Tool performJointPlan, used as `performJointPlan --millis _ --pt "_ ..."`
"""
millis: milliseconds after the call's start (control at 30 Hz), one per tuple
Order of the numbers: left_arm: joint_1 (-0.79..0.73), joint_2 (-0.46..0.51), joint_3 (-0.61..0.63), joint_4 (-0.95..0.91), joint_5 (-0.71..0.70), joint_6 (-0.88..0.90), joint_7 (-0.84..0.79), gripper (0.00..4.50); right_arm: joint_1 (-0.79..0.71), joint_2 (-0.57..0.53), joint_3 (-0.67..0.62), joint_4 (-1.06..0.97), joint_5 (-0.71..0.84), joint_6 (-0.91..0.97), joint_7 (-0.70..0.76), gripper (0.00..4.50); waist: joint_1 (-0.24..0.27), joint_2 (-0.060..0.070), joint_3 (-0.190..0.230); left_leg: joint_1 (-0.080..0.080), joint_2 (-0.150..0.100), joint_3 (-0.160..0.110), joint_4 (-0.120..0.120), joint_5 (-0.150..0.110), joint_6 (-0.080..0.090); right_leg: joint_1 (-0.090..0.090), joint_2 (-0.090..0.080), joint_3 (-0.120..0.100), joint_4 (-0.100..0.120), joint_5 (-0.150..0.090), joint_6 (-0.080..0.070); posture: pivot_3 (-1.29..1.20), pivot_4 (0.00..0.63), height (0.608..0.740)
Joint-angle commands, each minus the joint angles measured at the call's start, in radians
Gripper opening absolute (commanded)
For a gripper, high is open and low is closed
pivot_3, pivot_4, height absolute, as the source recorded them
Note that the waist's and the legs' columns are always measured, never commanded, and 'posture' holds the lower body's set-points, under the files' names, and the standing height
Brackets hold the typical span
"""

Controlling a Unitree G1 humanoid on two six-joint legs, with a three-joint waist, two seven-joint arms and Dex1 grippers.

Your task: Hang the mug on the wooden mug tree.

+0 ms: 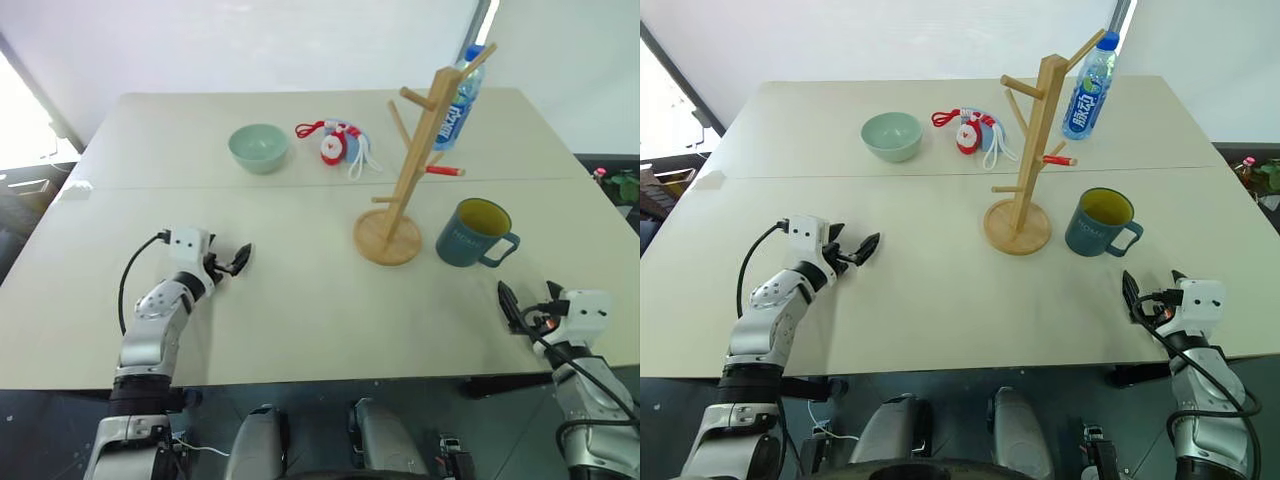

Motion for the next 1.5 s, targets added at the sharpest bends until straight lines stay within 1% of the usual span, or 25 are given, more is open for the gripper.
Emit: performJointPlan --millis 33,167,367,500,600,700,867,1033,1200,1367,1500 --pt "0.012 -0.010 -0.002 -0.047 -0.011 -0.013 0.000 4.50 0.005 0.002 -0.021 -0.002 0.010 -0.030 0.002 4.44 0.000 0.000 0.000 0.000 0.000 0.000 0.000 0.000 0.000 0.000 0.000 0.000 0.000 0.000 0.000 0.00 0.150 0.740" --pt "0.018 -0.029 0.014 -0.056 -0.031 -0.015 0.005 4.50 0.020 0.008 -0.015 -0.002 0.004 -0.040 0.002 4.44 0.001 0.000 0.000 0.000 0.000 0.000 0.000 0.000 0.000 0.000 0.000 0.000 0.000 0.000 0.000 0.00 0.150 0.740" --pt "0.033 -0.023 -0.026 -0.080 -0.025 0.005 -0.040 4.50 0.061 0.020 -0.002 -0.060 0.005 -0.033 0.000 4.44 0.000 0.000 0.000 0.000 0.000 0.000 0.000 0.000 0.000 0.000 0.000 0.000 0.000 0.000 0.000 0.00 0.150 0.740" --pt "0.044 -0.013 -0.071 -0.114 -0.043 -0.006 -0.131 4.50 0.081 0.034 0.013 -0.102 0.002 -0.027 -0.006 4.44 0.000 0.000 0.000 0.000 0.000 0.000 0.000 0.000 0.000 0.000 0.000 0.000 0.000 0.000 0.000 0.00 0.150 0.740" --pt "0.057 0.012 -0.171 -0.157 -0.032 -0.038 -0.257 4.50 0.081 0.040 0.019 -0.112 -0.002 -0.027 -0.020 4.44 0.001 0.000 0.000 0.000 0.000 0.000 0.000 0.000 0.000 0.000 -0.001 0.000 0.000 0.000 0.000 0.00 0.150 0.740" --pt "0.063 0.020 -0.228 -0.184 -0.038 -0.052 -0.325 4.50 0.080 0.044 0.019 -0.125 0.003 -0.029 -0.032 4.44 0.000 0.000 0.000 0.000 0.000 0.000 0.000 0.000 0.000 0.000 -0.001 0.000 -0.001 0.000 0.000 0.00 0.150 0.740" --pt "0.062 0.001 -0.295 -0.303 -0.153 0.015 -0.447 4.50 0.065 0.046 0.016 -0.134 0.005 -0.043 -0.048 4.44 0.000 0.001 0.000 -0.002 0.000 0.000 -0.001 0.000 0.000 -0.001 -0.004 0.001 -0.001 0.000 0.000 0.00 0.150 0.740" --pt "0.072 0.052 -0.376 -0.404 -0.197 0.050 -0.565 4.50 -0.001 0.042 0.013 -0.110 0.011 -0.041 -0.075 4.44 -0.005 0.003 0.000 -0.001 0.000 0.000 -0.001 0.000 0.000 -0.001 -0.001 0.002 -0.001 0.000 -0.001 0.00 0.150 0.740" --pt "0.029 0.049 -0.418 -0.432 -0.190 0.069 -0.566 4.50 -0.094 0.036 0.036 -0.027 -0.008 -0.050 -0.072 4.44 -0.001 0.003 0.001 -0.001 0.000 0.000 0.000 0.000 0.000 -0.001 0.000 0.001 -0.001 0.000 -0.001 0.00 0.150 0.740" --pt "0.031 0.029 -0.402 -0.445 -0.214 0.090 -0.531 4.50 -0.158 0.036 0.041 0.039 -0.027 -0.067 -0.085 4.44 -0.001 0.003 0.001 -0.002 -0.001 0.000 0.000 0.000 0.000 -0.001 0.001 0.001 -0.002 0.000 0.000 0.00 0.150 0.740" --pt "0.033 0.034 -0.396 -0.448 -0.212 0.084 -0.529 4.50 -0.194 0.036 0.037 0.100 -0.041 -0.084 -0.102 4.44 -0.002 0.003 0.001 -0.002 -0.001 0.000 0.000 0.000 0.001 -0.001 0.001 0.001 -0.002 0.000 0.000 0.00 0.150 0.740"
